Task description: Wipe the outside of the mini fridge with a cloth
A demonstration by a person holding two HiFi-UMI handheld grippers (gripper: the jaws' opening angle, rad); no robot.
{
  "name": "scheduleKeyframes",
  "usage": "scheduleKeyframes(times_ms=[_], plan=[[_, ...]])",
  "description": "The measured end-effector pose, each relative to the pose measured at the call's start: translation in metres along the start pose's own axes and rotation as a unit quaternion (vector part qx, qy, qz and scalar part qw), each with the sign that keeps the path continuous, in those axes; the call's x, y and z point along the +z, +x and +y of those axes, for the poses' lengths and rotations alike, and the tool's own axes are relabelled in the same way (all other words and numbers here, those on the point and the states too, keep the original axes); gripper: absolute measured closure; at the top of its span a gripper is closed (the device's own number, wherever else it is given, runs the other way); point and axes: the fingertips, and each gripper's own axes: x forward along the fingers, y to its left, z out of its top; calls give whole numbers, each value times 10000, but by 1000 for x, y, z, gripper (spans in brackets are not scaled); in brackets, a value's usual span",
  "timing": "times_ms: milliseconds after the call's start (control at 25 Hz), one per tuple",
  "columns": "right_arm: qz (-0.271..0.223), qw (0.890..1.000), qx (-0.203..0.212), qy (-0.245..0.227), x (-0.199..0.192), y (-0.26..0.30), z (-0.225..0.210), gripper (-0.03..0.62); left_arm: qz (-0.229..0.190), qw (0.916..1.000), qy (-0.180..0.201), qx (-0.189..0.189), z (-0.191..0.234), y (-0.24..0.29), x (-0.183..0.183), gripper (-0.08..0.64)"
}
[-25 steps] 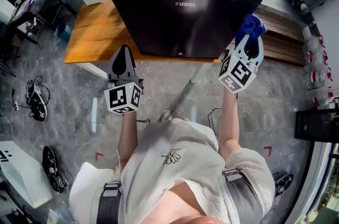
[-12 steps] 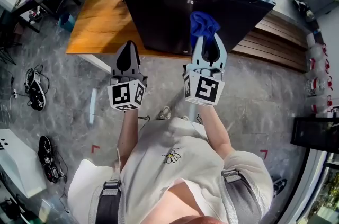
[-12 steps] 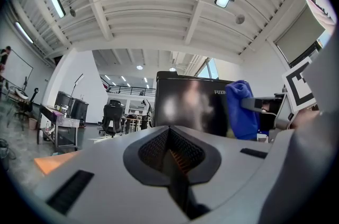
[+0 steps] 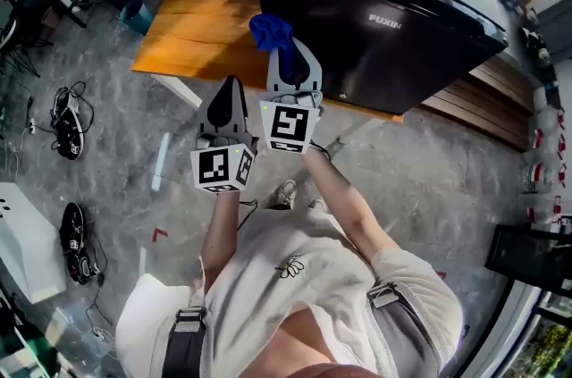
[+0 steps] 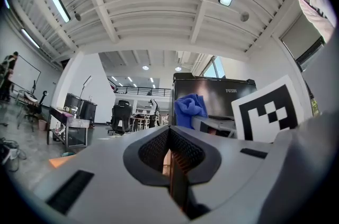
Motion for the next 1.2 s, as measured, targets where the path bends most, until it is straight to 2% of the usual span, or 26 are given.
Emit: scheduleKeyframes(times_ms=[200,480,760,1200], plan=[[128,9996,115,-229,-18,26,22,531,80,9993,-2,356,30,-15,-4,555],[229,9982,12,-557,-30,35,31,531,151,9977,-8,656,57,-30,-8,555],[224,9971,-228,-693,-24,22,13,531,143,9986,-10,502,45,-25,-7,555],[141,9934,-778,-833,-7,-22,-53,531,151,9998,-84,70,7,-6,-12,555]])
